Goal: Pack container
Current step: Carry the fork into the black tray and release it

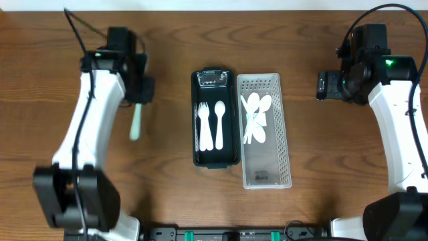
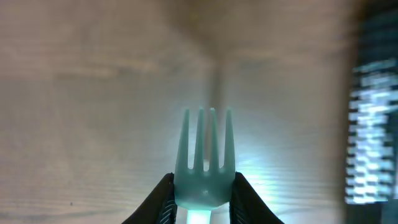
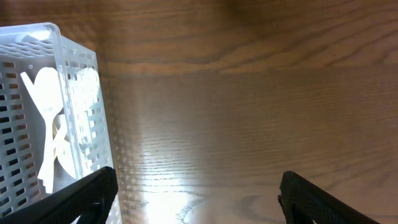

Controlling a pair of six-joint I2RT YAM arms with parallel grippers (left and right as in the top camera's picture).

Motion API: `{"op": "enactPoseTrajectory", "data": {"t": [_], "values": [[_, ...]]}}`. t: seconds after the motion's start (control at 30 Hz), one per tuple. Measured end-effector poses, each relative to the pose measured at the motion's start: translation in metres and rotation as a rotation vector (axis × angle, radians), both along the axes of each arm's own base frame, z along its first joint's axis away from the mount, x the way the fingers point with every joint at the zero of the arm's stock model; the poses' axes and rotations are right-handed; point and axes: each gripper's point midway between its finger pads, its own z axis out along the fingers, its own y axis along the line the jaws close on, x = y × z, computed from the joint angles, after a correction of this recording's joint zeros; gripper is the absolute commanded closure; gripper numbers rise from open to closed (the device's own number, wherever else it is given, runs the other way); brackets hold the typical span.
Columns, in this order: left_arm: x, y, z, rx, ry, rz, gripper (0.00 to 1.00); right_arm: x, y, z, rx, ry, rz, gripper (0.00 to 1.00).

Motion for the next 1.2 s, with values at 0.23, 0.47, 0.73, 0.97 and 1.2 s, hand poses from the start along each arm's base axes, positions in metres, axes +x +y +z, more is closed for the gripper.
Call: {"op": "enactPoseTrajectory", "data": {"t": [0.23,0.47,0.73,0.97,1.2], "values": [[0.000,-0.087,0.039,-0.122,-0.143,0.031,0.94,0.001,0.000,0.000,0.000,-0.003,0.000,0.12],[0.008,-0.160,0.037,-0.232,-0.206,0.023,0.94,0.001,0.000,0.000,0.000,-0.003,0.000,0.12],[0.009,-0.173,-0.038,-0.160,-0.035,0.052,0.94,-0.001,0.000,-0.001,0.000,0.006,0.000,0.12],[0.004,-0.171,-0.080,-0.107,0.064,0.072,0.59,-0.005,0.001,-0.002,0.005,0.021,0.002,0.16],[0.003,-0.170,-0.081,-0.104,0.069,0.074,0.52,-0.008,0.008,-0.011,0.040,0.041,0.015,0.27]]}}
